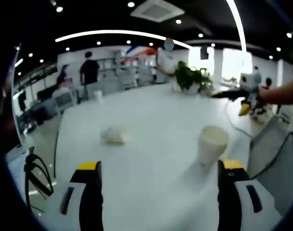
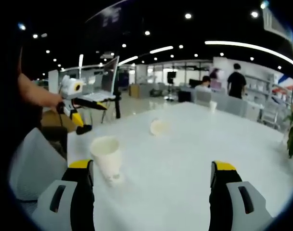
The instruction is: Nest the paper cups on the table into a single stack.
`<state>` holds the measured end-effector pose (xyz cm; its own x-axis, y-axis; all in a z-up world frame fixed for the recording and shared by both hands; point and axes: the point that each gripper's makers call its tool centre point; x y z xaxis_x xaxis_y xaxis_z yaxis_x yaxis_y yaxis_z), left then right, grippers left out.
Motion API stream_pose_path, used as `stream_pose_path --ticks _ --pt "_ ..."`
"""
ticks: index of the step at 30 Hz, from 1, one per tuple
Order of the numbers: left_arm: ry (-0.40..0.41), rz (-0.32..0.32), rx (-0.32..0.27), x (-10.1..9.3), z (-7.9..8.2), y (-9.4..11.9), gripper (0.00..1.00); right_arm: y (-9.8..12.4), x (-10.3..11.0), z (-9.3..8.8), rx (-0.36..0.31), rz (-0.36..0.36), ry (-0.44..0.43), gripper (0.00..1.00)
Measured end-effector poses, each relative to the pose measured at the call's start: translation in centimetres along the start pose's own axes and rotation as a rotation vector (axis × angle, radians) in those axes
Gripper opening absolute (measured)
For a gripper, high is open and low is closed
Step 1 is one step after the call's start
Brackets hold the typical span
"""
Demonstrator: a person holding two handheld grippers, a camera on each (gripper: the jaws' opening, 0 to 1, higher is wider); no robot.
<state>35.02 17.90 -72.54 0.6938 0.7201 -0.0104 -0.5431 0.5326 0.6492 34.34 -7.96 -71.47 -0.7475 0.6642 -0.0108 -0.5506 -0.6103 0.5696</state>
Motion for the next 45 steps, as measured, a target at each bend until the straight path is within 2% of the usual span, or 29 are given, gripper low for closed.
stream_pose_path --ticks 8,13,18,24,32,45 --pt "-0.003 -0.005 0.006 0.2 0.0 -0.3 0.98 -0.4 -0.3 -0.2 0.011 0.001 -0.002 1.00" --pt "-0.034 -0.006 0.021 0.3 -0.3 -0.4 0.98 -0.5 -0.4 -0.6 0.022 0.001 -0.004 1.00" --pt "-0.081 -0.015 0.066 0.6 -0.8 -0.9 0.98 -0.5 -0.5 -0.8 0.024 0.000 -0.018 1.00" --pt "-0.184 -0.032 0.104 1.1 0.1 -1.6 0.98 -0.6 -0.6 -1.2 0.025 0.001 -0.026 1.00" --pt "-0.247 -0.058 0.121 2.1 2.2 -3.0 0.98 -0.8 -0.7 -1.5 0.029 -0.001 -0.040 1.00" --pt "-0.371 -0.103 0.182 2.8 3.4 -6.1 0.98 -0.7 -0.8 -2.3 0.034 -0.018 -0.073 1.00"
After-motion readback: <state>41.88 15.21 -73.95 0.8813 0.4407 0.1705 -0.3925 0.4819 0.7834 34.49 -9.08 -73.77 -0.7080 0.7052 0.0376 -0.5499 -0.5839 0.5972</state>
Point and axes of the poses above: the point that each gripper's makers call its tool centre point, and the gripper's own axes: y roughly backward along the fingers, x roughly to its left, z roughly out of its top, and after that the axes turned 15 degrees about x, right-handed
